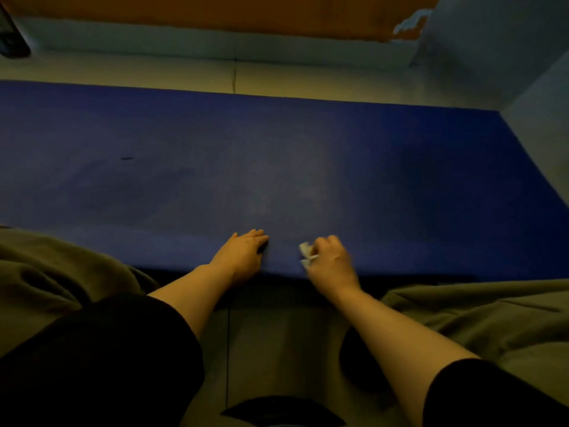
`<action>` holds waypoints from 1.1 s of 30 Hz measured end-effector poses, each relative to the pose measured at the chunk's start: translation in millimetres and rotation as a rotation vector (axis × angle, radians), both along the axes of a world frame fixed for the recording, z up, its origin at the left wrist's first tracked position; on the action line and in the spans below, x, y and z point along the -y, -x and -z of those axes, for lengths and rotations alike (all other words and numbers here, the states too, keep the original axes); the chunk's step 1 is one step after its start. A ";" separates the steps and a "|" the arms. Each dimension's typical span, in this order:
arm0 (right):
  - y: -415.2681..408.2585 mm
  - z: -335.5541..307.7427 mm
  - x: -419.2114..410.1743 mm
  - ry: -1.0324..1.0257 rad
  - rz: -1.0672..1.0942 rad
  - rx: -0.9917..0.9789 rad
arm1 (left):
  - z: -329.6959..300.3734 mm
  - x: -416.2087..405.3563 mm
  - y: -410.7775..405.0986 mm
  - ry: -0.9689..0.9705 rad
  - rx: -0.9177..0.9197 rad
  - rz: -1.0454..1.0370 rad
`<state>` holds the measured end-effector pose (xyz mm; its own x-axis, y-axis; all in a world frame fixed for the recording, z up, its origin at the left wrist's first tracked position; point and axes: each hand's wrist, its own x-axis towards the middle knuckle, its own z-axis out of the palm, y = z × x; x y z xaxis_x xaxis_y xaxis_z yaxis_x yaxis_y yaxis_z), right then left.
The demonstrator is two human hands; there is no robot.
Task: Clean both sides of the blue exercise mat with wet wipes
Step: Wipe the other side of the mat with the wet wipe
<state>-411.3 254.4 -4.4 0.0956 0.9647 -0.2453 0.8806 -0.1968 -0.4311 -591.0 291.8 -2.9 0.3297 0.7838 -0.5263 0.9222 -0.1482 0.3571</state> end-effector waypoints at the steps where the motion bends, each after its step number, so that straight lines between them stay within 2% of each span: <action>1: -12.7 -2.6 -1.1 0.006 0.079 0.035 | -1.7 1.0 1.4 -0.002 0.009 -0.002; 3: -16.1 -6.5 2.2 -0.003 0.144 0.069 | -5.6 3.4 3.2 0.002 0.010 -0.010; 9: 68.4 -3.6 22.7 0.000 -0.219 -0.145 | -13.0 17.4 3.4 0.001 -0.033 -0.041; 12: 54.2 -4.6 25.7 -0.012 -0.278 -0.097 | -15.4 20.6 3.0 -0.007 -0.052 -0.021; 14: 19.4 -3.9 24.6 -0.001 -0.215 0.007 | -16.2 19.9 2.3 -0.019 -0.060 0.006; 18: -26.4 -11.1 22.6 -0.003 0.095 0.141 | -18.5 20.4 -11.4 -0.009 -0.047 0.054; 20: -6.1 -10.4 22.9 -0.021 0.049 0.081 | -17.3 18.5 -20.7 -0.021 -0.029 0.066; 23: 31.3 -2.7 31.2 0.000 -0.172 -0.022 | -9.5 15.3 -31.4 -0.036 0.009 0.062; 25: 24.6 0.1 28.6 0.017 -0.200 0.006 | -4.4 13.0 -34.3 -0.038 0.013 0.071; 27: -4.3 1.3 20.6 0.013 -0.106 0.089 | 0.4 9.0 -33.7 -0.038 0.020 0.060; 31: -53.6 -3.6 6.5 0.045 0.247 0.201 | 11.6 -1.6 -34.4 -0.072 0.045 -0.004; 33: -33.9 -2.2 2.3 0.017 0.202 0.169 | 15.4 -3.6 -38.3 -0.101 0.028 -0.022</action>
<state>-377.5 252.1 -2.3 0.3270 0.9177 -0.2257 0.8818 -0.3822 -0.2762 -552.7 295.5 -18.4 0.3253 0.8398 -0.4347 0.9155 -0.1646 0.3671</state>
